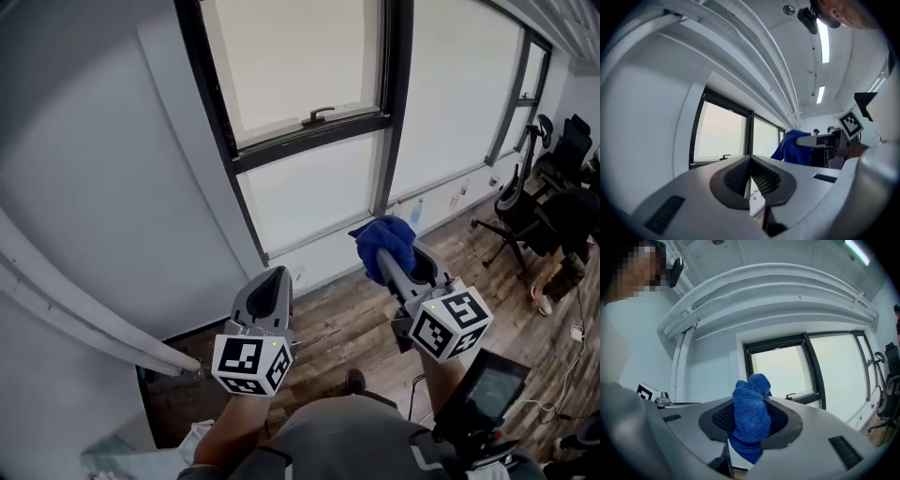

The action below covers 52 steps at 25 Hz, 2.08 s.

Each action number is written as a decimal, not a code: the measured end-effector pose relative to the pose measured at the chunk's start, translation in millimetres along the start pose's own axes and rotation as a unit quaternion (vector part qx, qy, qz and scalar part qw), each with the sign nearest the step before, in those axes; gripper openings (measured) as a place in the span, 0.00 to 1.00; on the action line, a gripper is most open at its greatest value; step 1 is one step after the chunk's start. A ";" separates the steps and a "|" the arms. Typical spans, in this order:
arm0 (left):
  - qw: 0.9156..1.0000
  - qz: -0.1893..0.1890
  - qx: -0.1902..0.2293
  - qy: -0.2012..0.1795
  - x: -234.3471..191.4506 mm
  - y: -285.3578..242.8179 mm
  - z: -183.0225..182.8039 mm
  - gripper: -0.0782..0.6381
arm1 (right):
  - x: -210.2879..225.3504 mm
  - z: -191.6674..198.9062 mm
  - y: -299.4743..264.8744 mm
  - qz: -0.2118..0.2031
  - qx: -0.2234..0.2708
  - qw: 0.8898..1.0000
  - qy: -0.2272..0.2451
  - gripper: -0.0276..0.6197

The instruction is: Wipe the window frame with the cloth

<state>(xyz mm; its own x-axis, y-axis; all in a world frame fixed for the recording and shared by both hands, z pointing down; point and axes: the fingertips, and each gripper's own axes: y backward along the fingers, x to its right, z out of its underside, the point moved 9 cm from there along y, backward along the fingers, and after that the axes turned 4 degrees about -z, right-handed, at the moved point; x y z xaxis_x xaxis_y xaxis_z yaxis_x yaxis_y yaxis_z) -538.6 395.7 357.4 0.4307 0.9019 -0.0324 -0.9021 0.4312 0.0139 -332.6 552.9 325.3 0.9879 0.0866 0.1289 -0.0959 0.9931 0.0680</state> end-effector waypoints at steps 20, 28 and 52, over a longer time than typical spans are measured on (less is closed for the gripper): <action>0.997 -0.074 -0.021 -0.010 9.5 -197.0 -4.9 0.12 | 196.7 -20.1 -111.1 -0.068 0.004 0.997 -0.020 0.25; 0.996 -0.090 -0.025 -0.005 -35.8 -251.3 1.6 0.12 | 218.7 -7.6 -183.4 -0.090 -0.012 0.995 -0.030 0.25; 0.990 -0.139 -0.027 0.024 -280.6 -451.4 4.4 0.12 | 241.1 10.4 -555.0 -0.164 -0.072 0.983 -0.036 0.25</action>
<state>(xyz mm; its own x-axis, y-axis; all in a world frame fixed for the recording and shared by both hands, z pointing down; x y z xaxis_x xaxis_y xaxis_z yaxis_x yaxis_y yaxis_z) -252.1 -51.9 364.6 0.6613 0.7464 -0.0746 -0.7501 0.6589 -0.0560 -42.4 21.8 328.9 0.9514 -0.2402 0.1925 0.2490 0.9682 -0.0226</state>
